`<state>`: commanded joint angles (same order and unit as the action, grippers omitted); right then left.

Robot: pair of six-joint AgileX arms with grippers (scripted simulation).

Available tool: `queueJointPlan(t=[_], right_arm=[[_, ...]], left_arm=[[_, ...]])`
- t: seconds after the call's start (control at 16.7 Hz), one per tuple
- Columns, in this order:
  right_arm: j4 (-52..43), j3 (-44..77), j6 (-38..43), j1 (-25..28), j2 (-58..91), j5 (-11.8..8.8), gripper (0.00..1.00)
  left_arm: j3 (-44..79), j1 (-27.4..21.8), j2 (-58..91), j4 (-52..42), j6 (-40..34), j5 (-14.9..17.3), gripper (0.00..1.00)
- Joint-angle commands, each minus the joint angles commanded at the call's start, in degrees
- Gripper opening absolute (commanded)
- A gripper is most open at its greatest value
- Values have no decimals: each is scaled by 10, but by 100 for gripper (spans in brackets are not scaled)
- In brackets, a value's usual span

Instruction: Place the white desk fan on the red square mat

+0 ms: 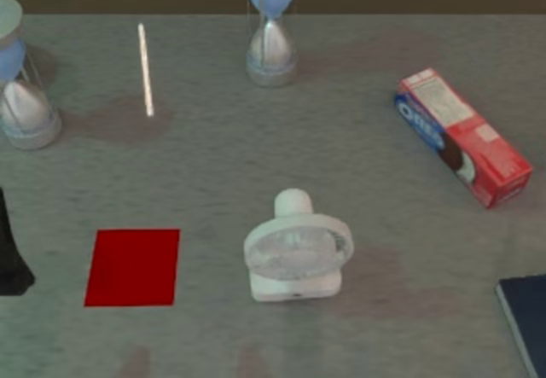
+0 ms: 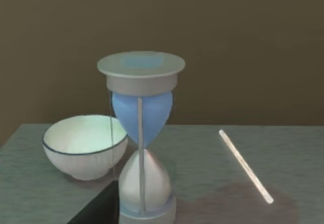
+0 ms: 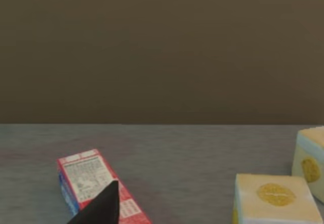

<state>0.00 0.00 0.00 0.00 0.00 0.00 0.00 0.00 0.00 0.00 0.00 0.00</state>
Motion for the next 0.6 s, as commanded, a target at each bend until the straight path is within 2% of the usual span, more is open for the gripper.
queueJointPlan(t=[0.3,0.6], right_arm=[[0,0,0,0,0,0,100],[0,0,0,0,0,0,100]], left_arm=[[33,-19,35,-33,17,1,100],[199,-97,213,-173,85,1,100]])
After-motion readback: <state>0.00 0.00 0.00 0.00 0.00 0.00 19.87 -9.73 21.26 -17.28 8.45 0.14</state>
